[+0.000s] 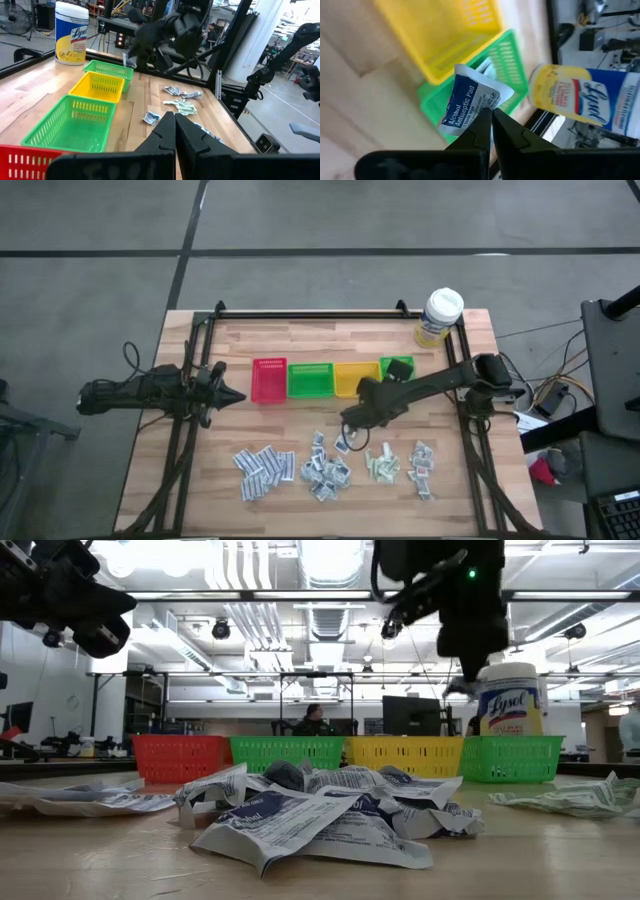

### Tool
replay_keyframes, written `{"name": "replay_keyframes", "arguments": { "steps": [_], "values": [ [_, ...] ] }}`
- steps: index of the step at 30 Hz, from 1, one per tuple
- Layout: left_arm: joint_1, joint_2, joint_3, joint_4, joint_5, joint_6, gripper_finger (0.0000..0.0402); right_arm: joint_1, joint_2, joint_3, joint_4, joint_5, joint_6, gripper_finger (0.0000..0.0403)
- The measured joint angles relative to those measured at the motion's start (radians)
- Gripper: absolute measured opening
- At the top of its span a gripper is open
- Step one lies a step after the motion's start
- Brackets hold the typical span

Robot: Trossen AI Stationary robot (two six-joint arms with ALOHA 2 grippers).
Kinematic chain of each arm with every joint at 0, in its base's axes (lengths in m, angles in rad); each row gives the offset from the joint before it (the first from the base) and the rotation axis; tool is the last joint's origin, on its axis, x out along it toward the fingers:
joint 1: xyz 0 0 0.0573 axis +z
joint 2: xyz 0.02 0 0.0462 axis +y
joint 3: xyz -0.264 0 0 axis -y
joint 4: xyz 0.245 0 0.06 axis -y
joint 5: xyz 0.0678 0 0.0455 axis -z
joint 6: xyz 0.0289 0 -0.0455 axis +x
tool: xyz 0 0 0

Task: Pick & Place First Aid Supplies
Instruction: Put the blue alcohol pad into the right green bin

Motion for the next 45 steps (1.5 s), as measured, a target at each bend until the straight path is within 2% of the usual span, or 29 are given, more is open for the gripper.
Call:
{"name": "replay_keyframes", "arguments": {
  "steps": [11,19,24,35,45],
  "values": [
    [0.000,0.000,0.000,0.000,0.000,-0.001,0.0000,-0.018,-0.276,-0.119,0.007,0.069,0.144,0.0012],
    [0.000,0.000,0.000,0.000,0.000,-0.001,0.0000,-0.063,-0.483,-0.212,0.021,0.073,0.247,0.0012],
    [0.000,0.000,0.000,0.000,0.000,-0.001,0.0000,-0.098,-0.571,-0.270,0.109,0.064,0.255,0.0012],
    [0.000,0.000,0.000,0.000,0.000,-0.001,0.0000,-0.184,-0.604,-0.450,0.315,-0.023,0.175,0.0012],
    [0.000,0.000,0.000,0.000,0.000,0.001,0.0000,-0.228,-0.605,-0.572,0.445,-0.104,0.171,0.0012]
  ]
}}
